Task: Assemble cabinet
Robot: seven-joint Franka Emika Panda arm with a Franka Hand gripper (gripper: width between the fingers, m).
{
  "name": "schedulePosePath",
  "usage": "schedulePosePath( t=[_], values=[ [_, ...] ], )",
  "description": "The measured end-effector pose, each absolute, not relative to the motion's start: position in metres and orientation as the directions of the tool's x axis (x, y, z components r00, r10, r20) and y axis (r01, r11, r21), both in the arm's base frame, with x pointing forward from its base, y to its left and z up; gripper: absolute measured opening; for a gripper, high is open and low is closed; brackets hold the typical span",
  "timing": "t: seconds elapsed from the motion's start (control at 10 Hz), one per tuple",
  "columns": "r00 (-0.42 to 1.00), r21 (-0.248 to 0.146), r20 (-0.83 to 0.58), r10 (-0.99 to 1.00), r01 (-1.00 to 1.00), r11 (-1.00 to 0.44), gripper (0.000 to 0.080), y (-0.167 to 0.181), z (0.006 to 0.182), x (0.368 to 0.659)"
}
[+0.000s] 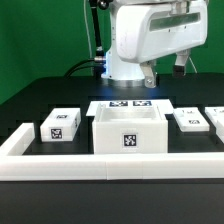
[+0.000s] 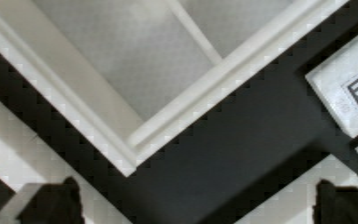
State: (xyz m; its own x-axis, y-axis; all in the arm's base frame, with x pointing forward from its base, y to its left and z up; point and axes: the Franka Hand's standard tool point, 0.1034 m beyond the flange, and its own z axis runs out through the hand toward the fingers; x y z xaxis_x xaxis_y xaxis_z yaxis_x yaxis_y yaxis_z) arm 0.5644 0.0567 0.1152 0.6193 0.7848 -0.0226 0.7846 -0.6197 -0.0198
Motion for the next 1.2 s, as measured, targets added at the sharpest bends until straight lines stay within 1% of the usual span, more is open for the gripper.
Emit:
schedulePosePath(
  t=[0.7,0.8,1.0,1.2],
  values=[
    [0.618,-0.02,-0.023,0.786,0.785,-0.619,0.065,0.056,0.116,0.563],
    [0.604,-0.02,-0.026,0.796,0.796,-0.605,0.065,0.054,0.117,0.555],
    [0.571,-0.033,-0.043,0.82,0.82,-0.572,0.065,0.049,0.116,0.528],
    [0.531,0.004,-0.038,0.847,0.847,-0.531,0.065,0.048,0.12,0.519]
  ],
)
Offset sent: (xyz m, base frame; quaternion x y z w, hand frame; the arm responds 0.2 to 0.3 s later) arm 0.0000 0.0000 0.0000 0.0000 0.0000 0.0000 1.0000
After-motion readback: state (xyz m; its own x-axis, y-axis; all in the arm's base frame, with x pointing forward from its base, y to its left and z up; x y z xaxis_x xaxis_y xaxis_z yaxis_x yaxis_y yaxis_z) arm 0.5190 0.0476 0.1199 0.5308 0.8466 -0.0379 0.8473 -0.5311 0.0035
